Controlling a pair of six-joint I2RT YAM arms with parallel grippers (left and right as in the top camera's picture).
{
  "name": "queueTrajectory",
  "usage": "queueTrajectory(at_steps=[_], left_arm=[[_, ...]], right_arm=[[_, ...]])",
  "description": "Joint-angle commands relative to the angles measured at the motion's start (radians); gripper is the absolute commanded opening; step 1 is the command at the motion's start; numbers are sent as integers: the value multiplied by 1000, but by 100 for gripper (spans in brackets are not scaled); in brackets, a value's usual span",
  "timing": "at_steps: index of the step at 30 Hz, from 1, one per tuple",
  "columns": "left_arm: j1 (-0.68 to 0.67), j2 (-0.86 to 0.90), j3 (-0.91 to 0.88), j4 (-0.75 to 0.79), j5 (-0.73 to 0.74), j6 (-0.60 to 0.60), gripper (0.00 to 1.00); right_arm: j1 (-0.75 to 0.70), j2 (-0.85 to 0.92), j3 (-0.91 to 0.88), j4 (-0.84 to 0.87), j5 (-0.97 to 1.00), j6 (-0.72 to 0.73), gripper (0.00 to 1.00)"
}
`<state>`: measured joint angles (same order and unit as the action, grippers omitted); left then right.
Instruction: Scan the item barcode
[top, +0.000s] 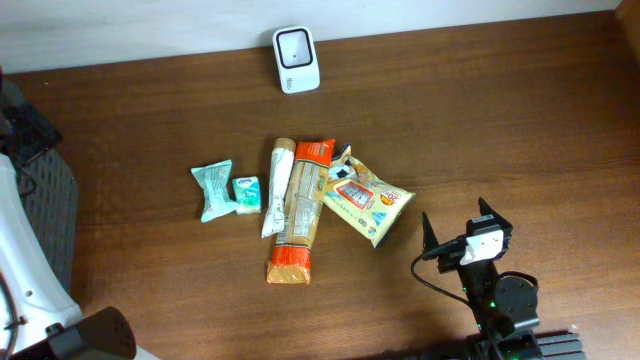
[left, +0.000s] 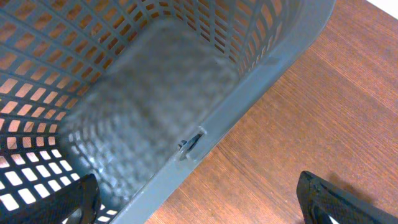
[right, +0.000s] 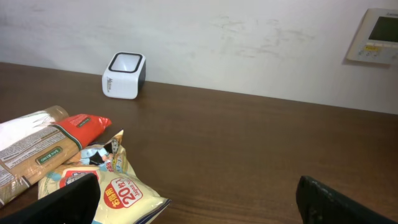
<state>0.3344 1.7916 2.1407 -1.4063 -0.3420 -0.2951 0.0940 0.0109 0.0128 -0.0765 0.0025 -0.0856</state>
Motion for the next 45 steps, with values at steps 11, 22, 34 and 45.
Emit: queueTrajectory(at_steps=[11,22,34,45], left_arm=[[2,-4,8,-2,-14,-3,99],[2,-4,8,-2,-14,-3,99],[2,-4,8,-2,-14,-3,99],[2,-4,8,-2,-14,-3,99]], right_arm=[[-5,-7,-7,-3,-2,-4,99],[-5,-7,-7,21,58,-15,99],[-5,187,424,-274,-349,29,99],[-46,1086,653,-298,-518,72,99]])
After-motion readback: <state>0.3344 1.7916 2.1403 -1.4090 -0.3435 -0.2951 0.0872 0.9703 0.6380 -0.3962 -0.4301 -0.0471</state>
